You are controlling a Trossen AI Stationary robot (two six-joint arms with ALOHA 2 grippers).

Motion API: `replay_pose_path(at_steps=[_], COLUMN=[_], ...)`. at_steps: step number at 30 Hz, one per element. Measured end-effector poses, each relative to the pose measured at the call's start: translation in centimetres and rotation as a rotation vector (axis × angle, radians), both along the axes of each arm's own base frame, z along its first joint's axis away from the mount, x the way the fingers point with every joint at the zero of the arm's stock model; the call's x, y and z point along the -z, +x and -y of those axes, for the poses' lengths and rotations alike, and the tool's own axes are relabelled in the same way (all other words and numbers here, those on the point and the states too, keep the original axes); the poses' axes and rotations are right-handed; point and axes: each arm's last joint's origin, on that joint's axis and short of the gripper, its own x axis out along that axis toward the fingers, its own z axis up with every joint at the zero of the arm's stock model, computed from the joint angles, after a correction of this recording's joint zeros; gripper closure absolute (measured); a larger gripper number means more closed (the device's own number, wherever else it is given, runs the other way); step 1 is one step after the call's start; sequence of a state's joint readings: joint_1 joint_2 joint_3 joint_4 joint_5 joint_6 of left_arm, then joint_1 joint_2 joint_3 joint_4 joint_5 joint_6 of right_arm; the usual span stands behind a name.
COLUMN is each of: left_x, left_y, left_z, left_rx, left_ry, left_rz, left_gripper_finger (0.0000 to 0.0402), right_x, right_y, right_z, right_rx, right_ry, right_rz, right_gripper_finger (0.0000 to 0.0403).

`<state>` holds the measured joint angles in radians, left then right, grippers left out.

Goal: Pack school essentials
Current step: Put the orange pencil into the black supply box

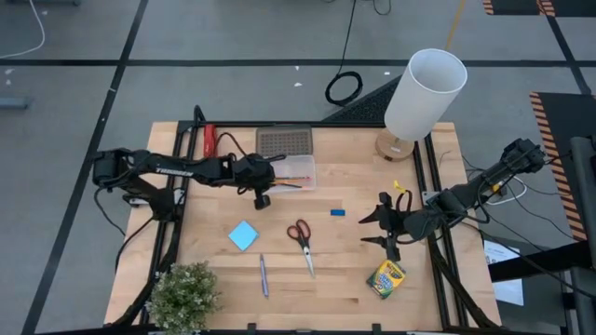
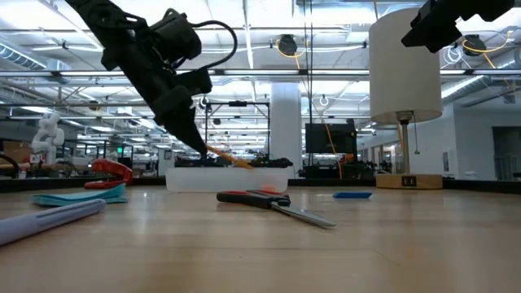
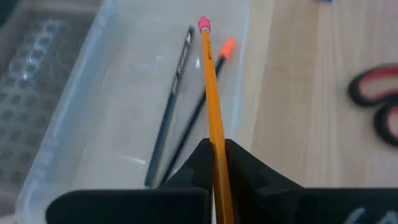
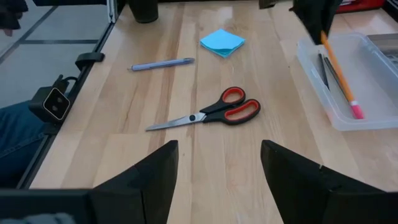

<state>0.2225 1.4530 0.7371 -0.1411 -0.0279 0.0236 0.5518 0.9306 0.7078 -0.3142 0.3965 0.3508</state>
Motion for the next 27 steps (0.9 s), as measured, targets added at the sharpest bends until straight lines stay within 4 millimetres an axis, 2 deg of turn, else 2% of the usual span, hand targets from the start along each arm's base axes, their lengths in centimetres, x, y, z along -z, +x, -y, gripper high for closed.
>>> replay_pose_path(at_steps=[9,20,27], left_x=[0.22,0.36,0.13], left_y=[0.38,0.22,-0.58], left_z=[-0.23,-0.12,0.00], left_rx=[-0.017,-0.048,-0.125], left_ry=[0.020,-0.009,-0.046], left_rz=[0.013,-0.003,-0.173], left_gripper_finger=[0.0320,0.0315,0.0314], right_x=[-0.02,-0.02,-0.02], right_y=[0.01,0.01,0.01], right_z=[-0.01,-0.01,-0.01], right_rx=[-0.011,-0.010,-0.013], right_ry=[-0.014,-0.014,-0.018], right_rz=[0.004,0.003,0.004], right_gripper_finger=[0.0181,0.0181,0.0181])
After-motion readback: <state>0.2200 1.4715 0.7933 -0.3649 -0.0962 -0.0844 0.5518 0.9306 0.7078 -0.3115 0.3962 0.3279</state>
